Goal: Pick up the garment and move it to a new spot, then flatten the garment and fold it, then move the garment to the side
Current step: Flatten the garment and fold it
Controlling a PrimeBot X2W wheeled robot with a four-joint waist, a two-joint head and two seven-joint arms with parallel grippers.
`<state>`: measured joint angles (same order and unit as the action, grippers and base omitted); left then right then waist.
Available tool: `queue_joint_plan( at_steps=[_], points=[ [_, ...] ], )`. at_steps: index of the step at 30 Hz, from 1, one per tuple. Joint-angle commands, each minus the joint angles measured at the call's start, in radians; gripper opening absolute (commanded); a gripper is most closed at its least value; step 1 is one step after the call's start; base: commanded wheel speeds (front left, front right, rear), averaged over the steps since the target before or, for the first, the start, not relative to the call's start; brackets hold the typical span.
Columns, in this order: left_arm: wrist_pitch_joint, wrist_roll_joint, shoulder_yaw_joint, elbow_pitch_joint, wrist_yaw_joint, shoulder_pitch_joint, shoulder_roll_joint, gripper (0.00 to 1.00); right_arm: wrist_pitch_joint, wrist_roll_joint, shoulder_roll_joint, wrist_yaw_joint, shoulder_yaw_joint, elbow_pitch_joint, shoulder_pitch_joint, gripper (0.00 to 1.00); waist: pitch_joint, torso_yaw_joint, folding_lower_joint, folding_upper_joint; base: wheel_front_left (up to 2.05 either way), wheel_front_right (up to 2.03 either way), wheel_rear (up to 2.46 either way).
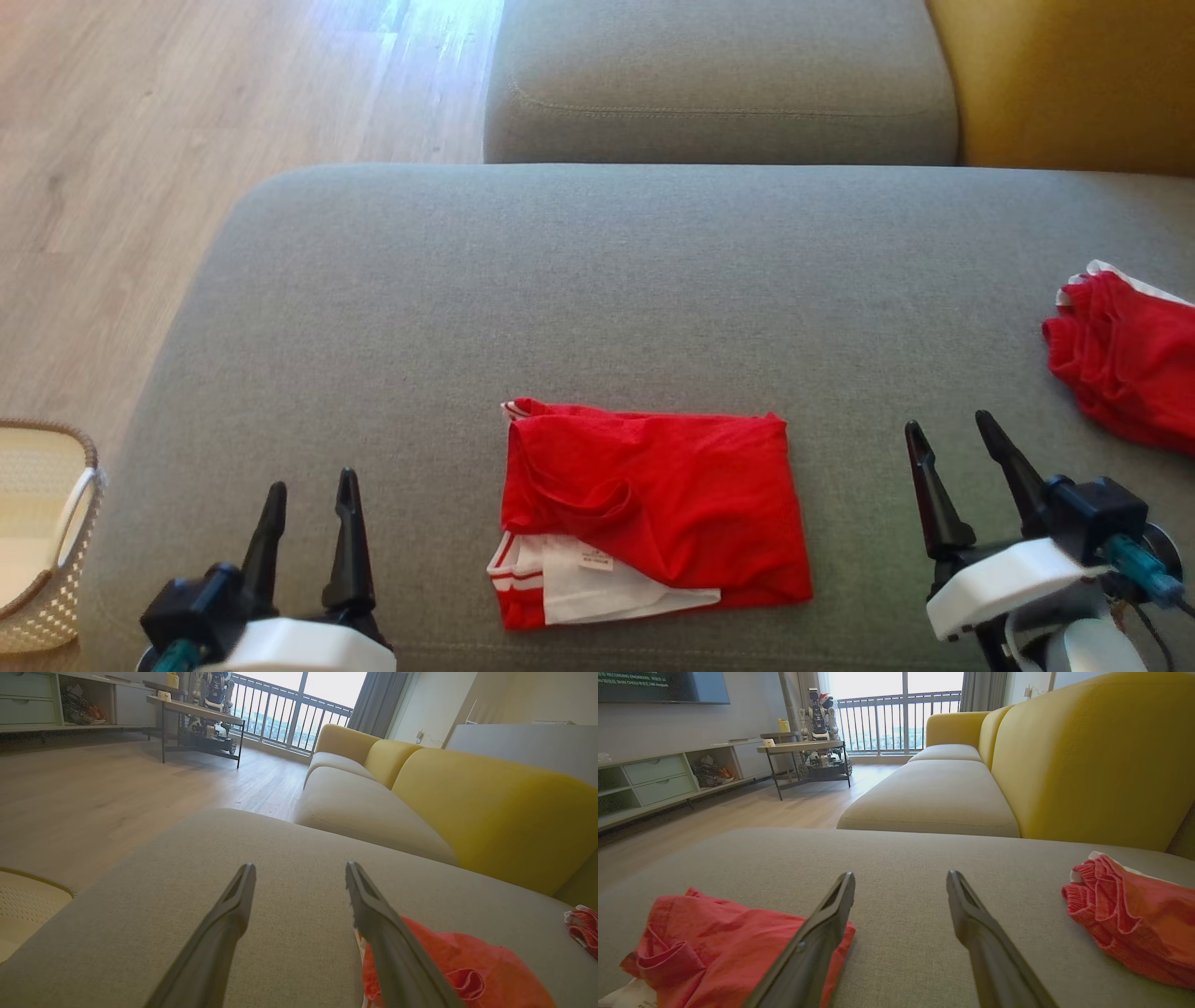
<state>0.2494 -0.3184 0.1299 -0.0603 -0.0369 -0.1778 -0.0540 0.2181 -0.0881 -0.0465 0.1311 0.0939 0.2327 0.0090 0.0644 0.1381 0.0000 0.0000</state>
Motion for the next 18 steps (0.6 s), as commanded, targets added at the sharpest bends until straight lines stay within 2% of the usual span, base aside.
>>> queue_joint_plan(
  at_steps=[1,4,5,6,12,18],
  points=[
    [0.012,-0.001,-0.025,0.029,-0.008,0.055,0.004,1.0,-0.003,-0.003,-0.004,0.0,-0.021,-0.04,-0.029,1.0,-0.001,0.003,0.0,0.0,0.0,0.0,0.0],
    [0.012,-0.003,-0.016,0.025,-0.007,0.056,0.004,1.0,-0.007,-0.002,-0.004,0.0,-0.024,-0.044,-0.027,1.0,-0.004,0.012,0.0,0.0,0.0,0.0,0.0],
    [0.012,-0.003,-0.013,0.023,-0.007,0.057,0.004,1.0,-0.01,-0.002,-0.004,0.0,-0.026,-0.045,-0.028,0.7,-0.006,0.017,0.0,0.0,0.0,0.0,0.0],
    [0.012,-0.004,-0.009,0.022,-0.007,0.058,0.004,1.0,-0.013,0.0,-0.004,0.0,-0.03,-0.047,-0.03,0.0,-0.007,0.021,0.0,0.0,0.0,0.0,0.0],
    [0.012,0.006,0.01,0.007,-0.011,0.061,0.004,1.0,-0.025,-0.01,-0.004,0.0,-0.055,-0.05,-0.054,0.0,-0.022,0.056,0.0,0.0,0.0,0.0,0.0],
    [0.012,0.01,0.018,0.005,-0.015,0.069,0.004,1.0,-0.037,-0.007,-0.004,0.0,-0.138,-0.027,-0.092,0.0,-0.046,0.103,0.0,0.0,0.0,0.0,0.0]
  ],
)
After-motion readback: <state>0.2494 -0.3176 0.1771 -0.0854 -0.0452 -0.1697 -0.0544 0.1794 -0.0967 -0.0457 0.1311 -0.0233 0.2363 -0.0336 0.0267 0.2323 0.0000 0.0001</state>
